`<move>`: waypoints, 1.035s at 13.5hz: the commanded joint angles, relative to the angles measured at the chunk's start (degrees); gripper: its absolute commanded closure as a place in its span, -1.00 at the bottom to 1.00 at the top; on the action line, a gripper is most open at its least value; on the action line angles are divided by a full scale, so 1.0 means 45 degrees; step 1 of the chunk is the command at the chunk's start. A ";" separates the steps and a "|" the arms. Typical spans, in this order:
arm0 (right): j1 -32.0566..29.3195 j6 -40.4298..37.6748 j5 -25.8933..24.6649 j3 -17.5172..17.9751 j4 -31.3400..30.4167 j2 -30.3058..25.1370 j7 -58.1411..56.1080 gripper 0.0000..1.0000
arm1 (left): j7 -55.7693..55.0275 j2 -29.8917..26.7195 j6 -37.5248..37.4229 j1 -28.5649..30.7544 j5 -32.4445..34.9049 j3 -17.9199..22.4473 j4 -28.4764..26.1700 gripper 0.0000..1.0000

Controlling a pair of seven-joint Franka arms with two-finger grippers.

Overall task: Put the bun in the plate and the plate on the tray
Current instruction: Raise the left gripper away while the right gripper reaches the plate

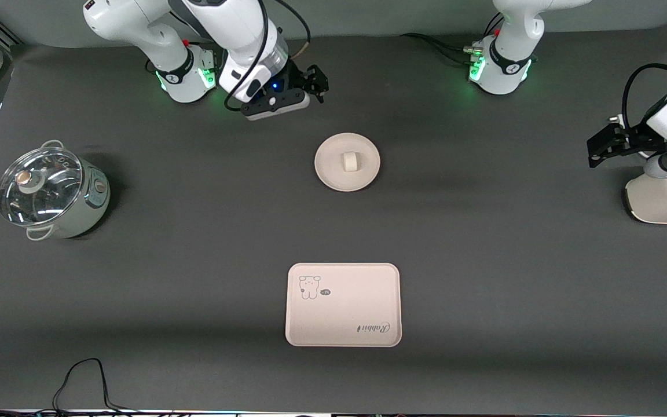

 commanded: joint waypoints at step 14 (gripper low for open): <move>0.1019 0.8062 0.0214 -0.0037 -0.3634 0.4205 -0.0197 -1.00 | -0.0133 -0.0016 0.0114 -0.0038 -0.0190 0.0118 -0.0316 -1.00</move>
